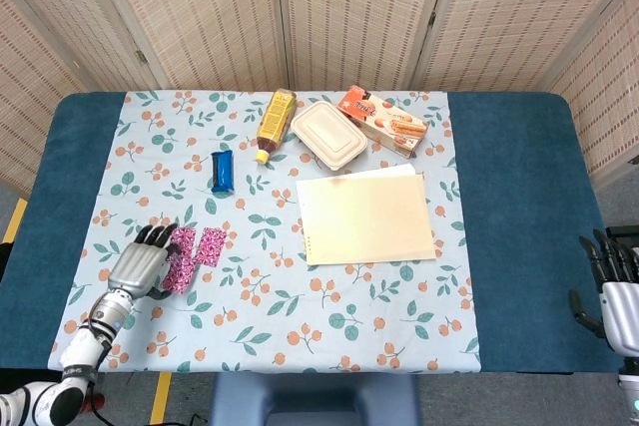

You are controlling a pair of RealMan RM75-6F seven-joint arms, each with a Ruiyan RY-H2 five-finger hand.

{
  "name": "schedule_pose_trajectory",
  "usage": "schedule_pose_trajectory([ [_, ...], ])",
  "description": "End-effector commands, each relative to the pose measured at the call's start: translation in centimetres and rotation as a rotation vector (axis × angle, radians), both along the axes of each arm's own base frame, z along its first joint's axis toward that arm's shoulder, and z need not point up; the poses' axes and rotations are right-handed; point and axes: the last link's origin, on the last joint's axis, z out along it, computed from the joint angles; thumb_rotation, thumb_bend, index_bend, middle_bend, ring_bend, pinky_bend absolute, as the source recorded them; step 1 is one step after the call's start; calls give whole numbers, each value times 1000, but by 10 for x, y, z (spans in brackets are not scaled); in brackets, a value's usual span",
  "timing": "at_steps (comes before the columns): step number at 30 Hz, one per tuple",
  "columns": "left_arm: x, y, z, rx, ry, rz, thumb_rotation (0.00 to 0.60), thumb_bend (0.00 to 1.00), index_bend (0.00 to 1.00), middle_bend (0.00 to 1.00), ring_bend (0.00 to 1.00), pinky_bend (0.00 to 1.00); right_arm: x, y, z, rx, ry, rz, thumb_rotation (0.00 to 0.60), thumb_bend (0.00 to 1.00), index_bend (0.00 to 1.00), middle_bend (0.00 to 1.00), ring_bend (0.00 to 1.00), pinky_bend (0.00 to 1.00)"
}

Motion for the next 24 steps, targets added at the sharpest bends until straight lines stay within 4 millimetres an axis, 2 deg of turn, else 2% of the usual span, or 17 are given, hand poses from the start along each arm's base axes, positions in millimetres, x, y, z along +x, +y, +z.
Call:
schedule_pose_trajectory([
  [1, 3, 14, 0, 19, -2, 22, 600, 215, 307, 0, 0, 0, -1, 1, 1, -2, -1, -4, 600, 497, 0, 0, 0, 0],
  [12, 3, 54, -8, 31, 21, 98, 600, 215, 288, 0, 0, 0, -3, 2, 3, -11, -1, -9, 600, 496, 0, 0, 0, 0],
  [24, 0, 64, -16, 25, 28, 118, 600, 215, 280, 0, 0, 0, -3, 3, 3, -11, -1, -16, 600, 497, 0, 0, 0, 0],
])
